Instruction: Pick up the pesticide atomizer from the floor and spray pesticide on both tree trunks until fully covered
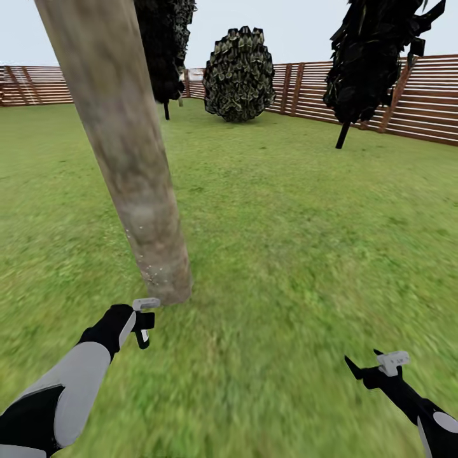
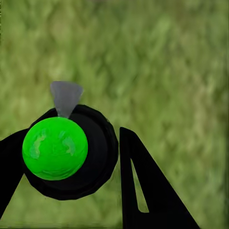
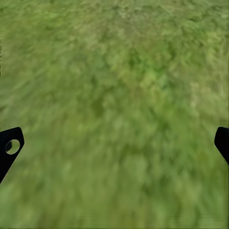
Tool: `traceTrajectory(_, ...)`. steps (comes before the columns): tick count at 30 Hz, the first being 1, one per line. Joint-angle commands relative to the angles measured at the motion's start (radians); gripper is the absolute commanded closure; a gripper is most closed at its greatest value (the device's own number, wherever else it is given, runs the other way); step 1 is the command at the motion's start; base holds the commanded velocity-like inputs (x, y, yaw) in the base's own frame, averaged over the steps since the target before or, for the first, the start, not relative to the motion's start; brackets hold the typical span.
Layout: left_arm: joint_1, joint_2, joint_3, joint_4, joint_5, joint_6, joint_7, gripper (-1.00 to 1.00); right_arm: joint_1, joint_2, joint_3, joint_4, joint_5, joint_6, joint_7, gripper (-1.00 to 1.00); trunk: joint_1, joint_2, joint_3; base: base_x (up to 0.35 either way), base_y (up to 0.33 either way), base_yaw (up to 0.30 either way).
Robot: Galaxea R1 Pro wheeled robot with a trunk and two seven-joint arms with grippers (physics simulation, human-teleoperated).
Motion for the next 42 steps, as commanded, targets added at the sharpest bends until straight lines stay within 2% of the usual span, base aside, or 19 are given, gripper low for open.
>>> traceTrajectory(1,0.000,0.000,0.000,0.000,0.000,0.000,0.000,1.00,0.000,0.000,0.000,0.000,0.000,0.000,0.000,-1.00,0.000,0.000,0.000,0.001,-0.317,0.274)
traceTrajectory(10,0.000,0.001,0.000,0.000,0.000,0.002,0.000,1.00,0.000,0.000,-0.001,0.000,0.000,0.000,0.001,-1.00,0.000,0.000,0.000,0.000,-0.317,0.273)
traceTrajectory(21,0.000,0.008,0.001,0.000,0.000,0.001,0.000,1.00,0.000,0.001,0.000,0.001,0.000,0.000,0.000,-1.00,0.000,0.000,0.000,0.094,-0.317,0.127)
traceTrajectory(28,0.000,-0.004,-0.004,-0.005,0.002,-0.003,-0.002,1.00,0.000,0.002,-0.001,-0.002,0.000,0.000,0.000,-1.00,0.000,0.000,0.000,0.145,-0.301,0.276)
traceTrajectory(36,-0.007,0.003,-0.014,-0.022,-0.003,0.009,-0.016,1.00,0.000,0.002,-0.001,-0.005,0.000,0.000,0.000,-1.00,0.000,0.000,0.000,0.003,-0.031,0.155)
traceTrajectory(42,-0.034,0.000,-0.013,-0.042,-0.004,0.065,-0.015,1.00,0.000,0.002,-0.001,-0.005,0.000,0.000,0.000,-1.00,0.000,0.000,0.000,-0.124,0.000,0.003)
